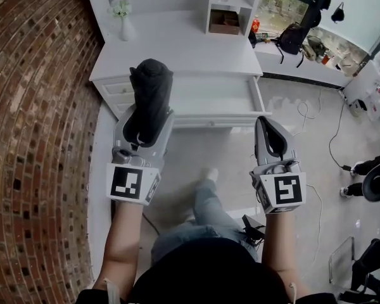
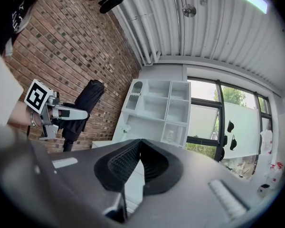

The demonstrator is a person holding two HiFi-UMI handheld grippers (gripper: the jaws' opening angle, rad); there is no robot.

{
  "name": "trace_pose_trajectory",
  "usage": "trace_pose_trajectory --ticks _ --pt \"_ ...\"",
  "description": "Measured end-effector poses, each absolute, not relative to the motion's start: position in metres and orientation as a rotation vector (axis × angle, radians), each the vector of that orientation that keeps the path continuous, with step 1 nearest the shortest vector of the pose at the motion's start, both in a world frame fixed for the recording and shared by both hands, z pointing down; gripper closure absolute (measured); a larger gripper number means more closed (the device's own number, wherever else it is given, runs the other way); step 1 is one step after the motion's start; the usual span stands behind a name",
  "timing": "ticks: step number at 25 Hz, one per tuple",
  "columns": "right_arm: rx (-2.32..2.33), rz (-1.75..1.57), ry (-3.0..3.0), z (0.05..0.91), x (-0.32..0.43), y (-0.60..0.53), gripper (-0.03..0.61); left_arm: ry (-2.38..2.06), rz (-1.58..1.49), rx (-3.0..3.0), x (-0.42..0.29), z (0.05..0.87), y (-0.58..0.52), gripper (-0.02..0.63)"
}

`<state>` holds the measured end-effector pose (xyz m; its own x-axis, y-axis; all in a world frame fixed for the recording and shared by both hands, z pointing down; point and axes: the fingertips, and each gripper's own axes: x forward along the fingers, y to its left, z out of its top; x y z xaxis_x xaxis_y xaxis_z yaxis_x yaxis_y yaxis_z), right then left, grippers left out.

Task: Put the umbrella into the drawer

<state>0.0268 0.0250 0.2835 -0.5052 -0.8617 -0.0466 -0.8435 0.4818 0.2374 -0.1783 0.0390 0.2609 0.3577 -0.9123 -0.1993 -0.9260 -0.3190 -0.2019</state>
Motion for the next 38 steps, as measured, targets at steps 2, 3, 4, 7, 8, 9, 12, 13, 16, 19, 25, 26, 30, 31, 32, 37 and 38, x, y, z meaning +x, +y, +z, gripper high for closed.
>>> trace_pose_trajectory --ticks 2,3,4,7,8,9,12,13,16,19,25,26,30,31,32,37,38 --pt "1.533 -0.323 -2.643 0.289 0.029 0.007 0.574 1.633 0.066 -2.343 -0.177 0.263 0.024 0.374" --pt "1.543 -0.309 -2.647 0.291 0.031 -0.003 0.574 1.633 0.067 -2.346 -0.176 0.264 0.015 0.374" --pt "1.550 -0.299 -2.652 0.293 0.032 -0.013 0.574 1.634 0.068 -2.353 -0.175 0.266 0.006 0.374" --pt "1.559 -0.285 -2.660 0.298 0.036 -0.048 0.574 1.644 0.064 -2.374 -0.173 0.273 -0.027 0.374" --pt "1.560 -0.281 -2.660 0.300 0.038 -0.060 0.574 1.649 0.060 -2.377 -0.172 0.276 -0.039 0.374" --pt "1.561 -0.276 -2.660 0.302 0.039 -0.073 0.574 1.654 0.055 -2.379 -0.171 0.278 -0.052 0.374" --pt "1.563 -0.259 -2.661 0.304 0.045 -0.114 0.574 1.666 0.036 -2.391 -0.167 0.285 -0.092 0.374" --pt "1.564 -0.253 -2.661 0.304 0.047 -0.127 0.574 1.668 0.027 -2.398 -0.165 0.287 -0.105 0.374" --pt "1.560 -0.232 -2.661 0.303 0.054 -0.168 0.574 1.673 -0.011 -2.416 -0.159 0.295 -0.144 0.374" --pt "1.557 -0.216 -2.657 0.306 0.061 -0.207 0.574 1.668 -0.069 -2.426 -0.153 0.303 -0.182 0.374" --pt "1.533 -0.153 -2.649 0.320 0.069 -0.277 0.574 1.561 -0.304 -2.511 -0.136 0.343 -0.254 0.373" --pt "1.523 -0.143 -2.649 0.323 0.070 -0.286 0.574 1.525 -0.352 -2.526 -0.131 0.352 -0.263 0.373" --pt "1.485 -0.114 -2.651 0.337 0.071 -0.320 0.574 1.432 -0.516 -2.573 -0.110 0.386 -0.298 0.373" --pt "1.482 -0.107 -2.652 0.340 0.071 -0.327 0.574 1.418 -0.547 -2.585 -0.107 0.393 -0.306 0.373" --pt "1.483 -0.099 -2.652 0.343 0.072 -0.334 0.574 1.405 -0.576 -2.599 -0.103 0.400 -0.314 0.373" --pt "1.490 -0.028 -2.632 0.367 0.078 -0.358 0.574 1.268 -0.768 -2.696 -0.087 0.448 -0.343 0.373" --pt "1.489 -0.015 -2.623 0.371 0.079 -0.361 0.574 1.222 -0.821 -2.708 -0.084 0.459 -0.346 0.373"
